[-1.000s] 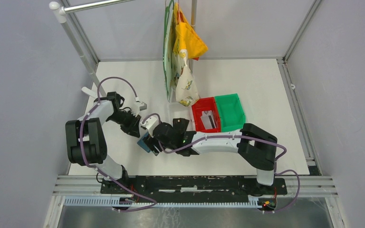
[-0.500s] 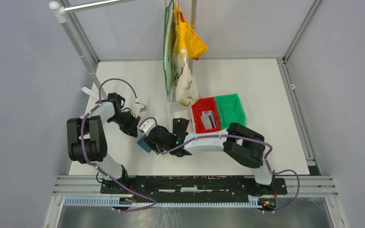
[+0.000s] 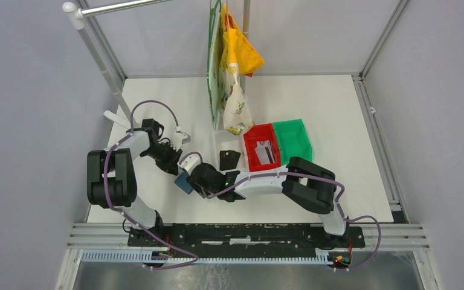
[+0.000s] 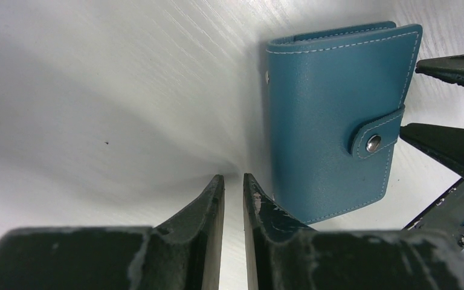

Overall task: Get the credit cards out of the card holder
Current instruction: Pick up the card holder from the center of the board.

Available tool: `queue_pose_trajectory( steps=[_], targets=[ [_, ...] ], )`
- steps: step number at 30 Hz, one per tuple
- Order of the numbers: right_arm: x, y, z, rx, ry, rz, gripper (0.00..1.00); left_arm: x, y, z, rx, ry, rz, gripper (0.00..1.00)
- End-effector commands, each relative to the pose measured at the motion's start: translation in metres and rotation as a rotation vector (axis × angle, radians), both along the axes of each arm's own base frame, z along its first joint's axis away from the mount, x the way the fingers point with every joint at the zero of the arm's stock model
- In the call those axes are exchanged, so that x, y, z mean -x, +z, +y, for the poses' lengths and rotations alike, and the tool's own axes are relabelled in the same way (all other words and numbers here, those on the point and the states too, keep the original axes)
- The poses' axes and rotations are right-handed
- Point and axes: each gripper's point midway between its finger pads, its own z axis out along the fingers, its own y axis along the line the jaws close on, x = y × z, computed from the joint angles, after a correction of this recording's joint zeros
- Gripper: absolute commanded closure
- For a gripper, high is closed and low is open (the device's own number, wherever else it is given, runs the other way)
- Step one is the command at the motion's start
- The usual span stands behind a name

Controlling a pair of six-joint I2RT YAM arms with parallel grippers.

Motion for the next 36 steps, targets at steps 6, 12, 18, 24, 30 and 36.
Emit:
queue_pose_trajectory(
  steps=[6,12,18,24,30,36],
  targets=[
    [-0.001,0.026,0.029,-0.105,0.019,-0.029,0.45,0.010,-0.012,-0.005,-0.017,-0.009,0.011,0.76],
    [-0.004,0.022,0.030,-0.104,0.001,-0.044,0.41,0.016,-0.014,-0.006,-0.016,-0.017,0.015,0.76],
    [-0.012,0.019,0.033,-0.098,-0.020,-0.074,0.55,0.019,-0.012,-0.006,-0.017,-0.037,0.017,0.76],
    [-0.017,0.025,0.038,-0.104,-0.030,-0.096,0.75,0.023,-0.010,-0.009,0.001,-0.064,0.037,0.76],
    [-0.021,0.048,0.024,-0.131,-0.045,-0.154,1.00,0.010,0.013,-0.013,0.032,-0.065,0.003,0.70],
    [-0.021,0.090,0.007,-0.202,-0.038,-0.231,1.00,-0.003,0.059,-0.022,0.118,-0.089,-0.044,0.52]
  ],
)
